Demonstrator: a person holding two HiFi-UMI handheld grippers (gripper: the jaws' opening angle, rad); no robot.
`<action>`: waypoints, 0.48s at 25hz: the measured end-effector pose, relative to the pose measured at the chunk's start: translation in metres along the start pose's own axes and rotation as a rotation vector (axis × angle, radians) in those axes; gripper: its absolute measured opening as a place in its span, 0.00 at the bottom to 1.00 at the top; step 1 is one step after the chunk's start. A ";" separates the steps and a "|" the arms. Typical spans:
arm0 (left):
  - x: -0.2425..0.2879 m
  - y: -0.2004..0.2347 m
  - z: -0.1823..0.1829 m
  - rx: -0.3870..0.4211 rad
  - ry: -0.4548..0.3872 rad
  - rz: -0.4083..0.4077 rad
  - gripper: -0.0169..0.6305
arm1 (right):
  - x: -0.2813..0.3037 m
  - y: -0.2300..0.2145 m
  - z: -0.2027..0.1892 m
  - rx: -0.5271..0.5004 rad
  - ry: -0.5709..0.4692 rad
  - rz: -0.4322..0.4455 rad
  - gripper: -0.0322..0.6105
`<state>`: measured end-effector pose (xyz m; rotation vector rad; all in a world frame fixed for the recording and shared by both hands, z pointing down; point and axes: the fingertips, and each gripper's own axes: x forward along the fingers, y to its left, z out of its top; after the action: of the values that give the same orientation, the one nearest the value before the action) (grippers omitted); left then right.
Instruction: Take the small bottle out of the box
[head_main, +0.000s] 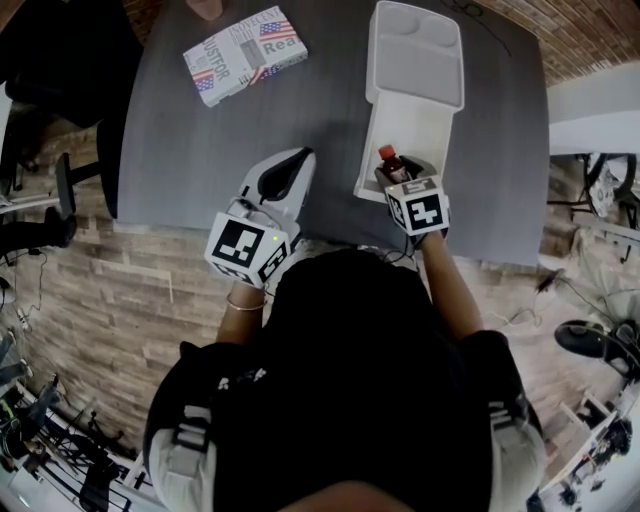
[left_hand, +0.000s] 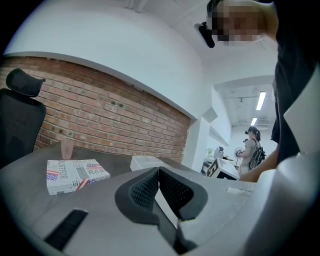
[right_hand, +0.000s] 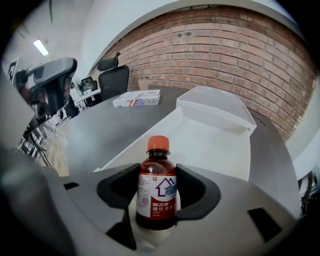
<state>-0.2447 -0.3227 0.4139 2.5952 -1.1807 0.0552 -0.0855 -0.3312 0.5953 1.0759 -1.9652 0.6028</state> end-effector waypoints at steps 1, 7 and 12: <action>0.002 -0.003 0.000 0.010 0.005 -0.005 0.03 | -0.003 -0.002 0.001 0.020 -0.025 0.002 0.40; 0.014 -0.016 0.006 0.025 -0.002 -0.023 0.03 | -0.030 -0.014 0.007 0.112 -0.143 -0.010 0.40; 0.024 -0.027 0.011 0.015 -0.004 -0.039 0.03 | -0.051 -0.023 0.011 0.174 -0.222 -0.010 0.40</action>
<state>-0.2102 -0.3268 0.4000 2.6314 -1.1353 0.0503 -0.0539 -0.3273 0.5479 1.3064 -2.1257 0.6835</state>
